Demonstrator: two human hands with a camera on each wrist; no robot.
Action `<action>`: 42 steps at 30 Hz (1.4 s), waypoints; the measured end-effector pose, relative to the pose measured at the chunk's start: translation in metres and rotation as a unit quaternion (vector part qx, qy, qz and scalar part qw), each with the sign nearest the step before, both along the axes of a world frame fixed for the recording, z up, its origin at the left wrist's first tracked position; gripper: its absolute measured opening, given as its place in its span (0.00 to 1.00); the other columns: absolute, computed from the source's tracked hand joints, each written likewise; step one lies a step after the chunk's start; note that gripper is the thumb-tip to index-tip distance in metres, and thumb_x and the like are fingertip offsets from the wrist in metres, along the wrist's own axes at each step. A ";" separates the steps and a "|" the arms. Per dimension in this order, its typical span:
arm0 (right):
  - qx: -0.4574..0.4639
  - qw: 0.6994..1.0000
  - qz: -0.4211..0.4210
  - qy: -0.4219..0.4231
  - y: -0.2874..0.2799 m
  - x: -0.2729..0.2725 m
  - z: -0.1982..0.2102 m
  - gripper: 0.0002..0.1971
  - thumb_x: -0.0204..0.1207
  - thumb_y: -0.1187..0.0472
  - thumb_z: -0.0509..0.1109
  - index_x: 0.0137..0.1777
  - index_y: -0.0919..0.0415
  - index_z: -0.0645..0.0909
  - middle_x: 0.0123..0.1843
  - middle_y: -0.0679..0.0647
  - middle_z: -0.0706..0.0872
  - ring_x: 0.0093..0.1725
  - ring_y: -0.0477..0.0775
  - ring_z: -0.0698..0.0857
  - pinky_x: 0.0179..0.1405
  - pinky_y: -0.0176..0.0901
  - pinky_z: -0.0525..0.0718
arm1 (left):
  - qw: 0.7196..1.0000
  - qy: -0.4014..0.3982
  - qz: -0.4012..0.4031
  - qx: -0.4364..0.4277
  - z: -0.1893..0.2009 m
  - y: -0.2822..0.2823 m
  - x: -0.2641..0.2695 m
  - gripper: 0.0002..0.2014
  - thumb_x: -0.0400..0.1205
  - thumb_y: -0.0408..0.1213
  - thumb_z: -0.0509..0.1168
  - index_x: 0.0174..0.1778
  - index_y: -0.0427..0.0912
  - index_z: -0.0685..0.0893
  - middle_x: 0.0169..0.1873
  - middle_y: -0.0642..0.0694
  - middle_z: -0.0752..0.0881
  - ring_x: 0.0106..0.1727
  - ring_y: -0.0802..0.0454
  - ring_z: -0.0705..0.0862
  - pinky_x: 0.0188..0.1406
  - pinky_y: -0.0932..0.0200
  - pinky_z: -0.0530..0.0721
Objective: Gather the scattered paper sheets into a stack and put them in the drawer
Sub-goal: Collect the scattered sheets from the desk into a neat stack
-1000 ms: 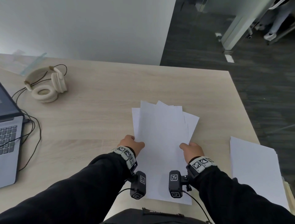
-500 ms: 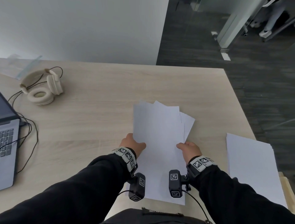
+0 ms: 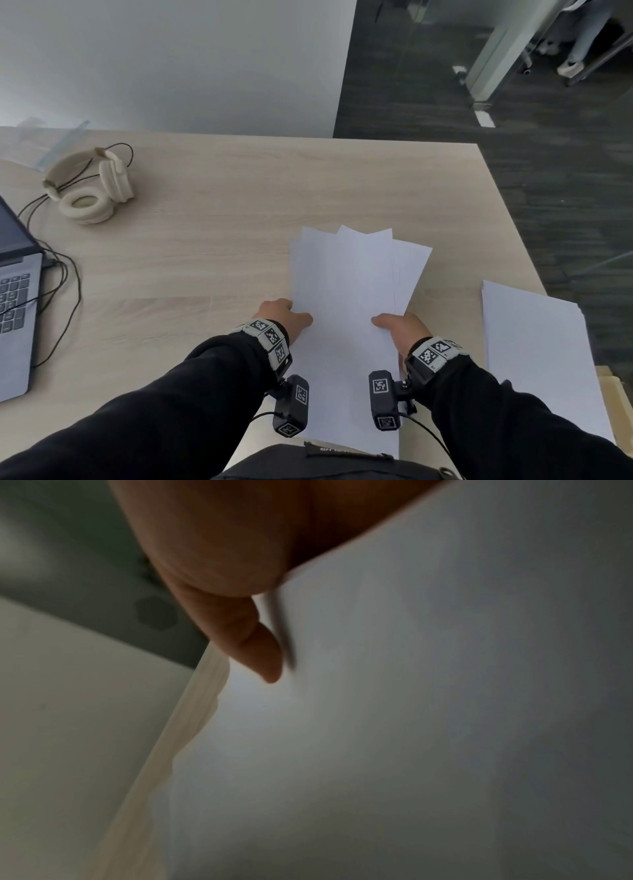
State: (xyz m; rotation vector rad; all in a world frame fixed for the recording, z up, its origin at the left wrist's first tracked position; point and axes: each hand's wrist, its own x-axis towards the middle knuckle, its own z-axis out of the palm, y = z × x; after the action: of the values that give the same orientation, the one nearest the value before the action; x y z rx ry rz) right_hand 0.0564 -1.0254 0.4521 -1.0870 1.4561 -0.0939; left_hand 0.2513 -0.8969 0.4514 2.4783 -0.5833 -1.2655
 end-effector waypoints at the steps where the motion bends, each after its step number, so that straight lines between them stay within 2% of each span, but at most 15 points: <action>1: -0.022 0.999 0.031 0.020 0.000 -0.002 0.000 0.04 0.73 0.71 0.73 0.45 0.65 0.87 0.51 0.66 0.90 0.50 0.67 0.88 0.57 0.57 0.86 | 1.000 -0.007 -0.005 0.005 -0.001 0.000 -0.002 0.25 0.75 0.50 0.68 0.59 0.33 0.80 0.44 0.42 0.81 0.36 0.47 0.76 0.31 0.60 0.69; 3: -0.059 0.994 0.078 0.048 0.000 -0.007 0.005 0.05 0.74 0.72 0.70 0.47 0.65 0.86 0.53 0.65 0.90 0.53 0.67 0.88 0.58 0.54 0.84 | 1.000 -0.018 -0.021 0.012 -0.003 0.000 -0.005 0.26 0.73 0.52 0.69 0.60 0.37 0.81 0.56 0.39 0.82 0.46 0.42 0.83 0.34 0.59 0.73; 7: -0.109 0.989 0.098 0.012 -0.004 -0.019 0.026 0.08 0.77 0.69 0.70 0.53 0.58 0.85 0.47 0.53 0.88 0.54 0.59 0.87 0.55 0.43 0.80 | 0.999 -0.011 0.011 -0.038 -0.003 0.002 -0.005 0.34 0.73 0.50 0.72 0.75 0.49 0.73 0.67 0.44 0.77 0.61 0.43 0.82 0.61 0.50 0.83; 11: -0.123 0.988 0.077 -0.044 -0.014 -0.036 0.060 0.06 0.78 0.66 0.72 0.47 0.54 0.84 0.44 0.47 0.88 0.45 0.48 0.86 0.53 0.41 0.80 | 0.980 0.086 0.084 -0.159 0.012 -0.009 -0.004 0.44 0.68 0.43 0.80 0.80 0.45 0.69 0.70 0.44 0.77 0.68 0.43 0.80 0.64 0.50 0.79; 15: -0.126 0.985 0.055 -0.108 -0.029 -0.051 0.085 0.06 0.76 0.66 0.74 0.46 0.54 0.87 0.48 0.52 0.92 0.48 0.51 0.91 0.54 0.46 0.87 | 0.933 0.228 0.135 -0.245 0.033 -0.034 -0.006 0.39 0.48 0.45 0.83 0.59 0.41 0.86 0.54 0.39 0.91 0.54 0.38 0.90 0.61 0.39 0.85; 19: -0.127 0.979 0.005 -0.160 -0.038 -0.065 0.100 0.03 0.79 0.61 0.72 0.50 0.55 0.86 0.46 0.47 0.91 0.40 0.40 0.90 0.36 0.30 0.86 | 0.928 0.194 0.137 -0.287 0.058 -0.053 -0.026 0.15 0.66 0.41 0.80 0.47 0.44 0.89 0.46 0.39 0.93 0.44 0.41 0.91 0.55 0.42 0.88; 22: -0.163 0.976 0.009 -0.144 -0.041 -0.076 0.103 0.06 0.80 0.56 0.71 0.55 0.53 0.84 0.53 0.45 0.90 0.53 0.46 0.89 0.55 0.40 0.85 | 0.921 0.138 0.172 -0.320 0.070 -0.061 -0.047 0.02 0.79 0.38 0.73 0.46 0.45 0.87 0.37 0.48 0.93 0.37 0.47 0.91 0.43 0.52 0.87; 24: -0.188 0.975 0.041 -0.113 -0.043 -0.084 0.107 0.08 0.81 0.54 0.70 0.57 0.51 0.83 0.53 0.42 0.88 0.56 0.46 0.86 0.59 0.40 0.80 | 0.911 0.101 0.180 -0.356 0.080 -0.063 -0.058 0.02 0.80 0.39 0.72 0.45 0.46 0.87 0.35 0.51 0.92 0.36 0.50 0.91 0.39 0.56 0.86; 27: -0.202 0.973 0.061 -0.096 -0.050 -0.095 0.119 0.08 0.79 0.50 0.70 0.51 0.54 0.80 0.48 0.43 0.84 0.50 0.47 0.83 0.45 0.31 0.76 | 0.886 0.078 0.174 -0.422 0.100 -0.063 -0.069 0.01 0.80 0.37 0.72 0.44 0.47 0.88 0.37 0.51 0.93 0.38 0.52 0.91 0.39 0.57 0.86; 29: -0.211 0.972 0.066 -0.075 -0.057 -0.103 0.125 0.22 0.76 0.46 0.73 0.55 0.63 0.74 0.50 0.49 0.77 0.52 0.51 0.77 0.50 0.40 0.73 | 0.871 0.082 0.165 -0.456 0.111 -0.062 -0.075 0.04 0.76 0.38 0.76 0.44 0.47 0.89 0.38 0.51 0.93 0.41 0.51 0.91 0.43 0.56 0.87; 31: -0.207 0.975 0.058 -0.064 -0.063 -0.111 0.130 0.26 0.74 0.47 0.76 0.57 0.63 0.69 0.49 0.50 0.74 0.53 0.51 0.74 0.55 0.40 0.69 | 0.880 0.085 0.143 -0.446 0.112 -0.059 -0.081 0.12 0.68 0.41 0.79 0.47 0.47 0.91 0.43 0.50 0.93 0.48 0.50 0.91 0.54 0.50 0.87; 33: -0.198 0.974 0.062 -0.093 -0.066 -0.116 0.131 0.19 0.73 0.53 0.78 0.52 0.63 0.73 0.44 0.47 0.80 0.53 0.52 0.81 0.54 0.40 0.72 | 0.897 0.070 0.123 -0.418 0.108 -0.056 -0.088 0.13 0.69 0.38 0.81 0.48 0.49 0.90 0.46 0.51 0.93 0.52 0.50 0.91 0.62 0.47 0.84; 35: -0.212 0.966 0.095 -0.115 -0.065 -0.121 0.130 0.10 0.73 0.58 0.78 0.51 0.60 0.85 0.45 0.46 0.89 0.53 0.53 0.88 0.54 0.40 0.79 | 0.907 0.054 0.110 -0.403 0.104 -0.052 -0.097 0.11 0.72 0.35 0.80 0.45 0.53 0.89 0.46 0.54 0.92 0.52 0.52 0.90 0.63 0.48 0.83; 37: -0.216 0.961 0.112 -0.128 -0.066 -0.128 0.129 0.06 0.73 0.61 0.77 0.48 0.54 0.87 0.44 0.45 0.90 0.49 0.49 0.89 0.51 0.39 0.83 | 0.914 0.055 0.106 -0.388 0.105 -0.051 -0.108 0.12 0.72 0.34 0.80 0.43 0.55 0.88 0.45 0.56 0.92 0.52 0.54 0.90 0.64 0.49 0.83; 42: -0.227 0.955 0.111 -0.152 -0.071 -0.138 0.134 0.06 0.70 0.63 0.79 0.46 0.57 0.89 0.43 0.52 0.93 0.47 0.52 0.91 0.51 0.44 0.87 | 0.911 0.048 0.112 -0.395 0.113 -0.046 -0.124 0.16 0.70 0.27 0.79 0.44 0.53 0.88 0.41 0.57 0.92 0.49 0.54 0.90 0.59 0.51 0.84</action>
State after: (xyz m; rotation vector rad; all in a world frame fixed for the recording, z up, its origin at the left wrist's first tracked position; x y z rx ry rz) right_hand -0.0815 -1.0959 0.5863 -1.5285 1.0489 -0.4352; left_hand 0.1277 -0.9429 0.5645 1.7350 -0.6073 -0.8229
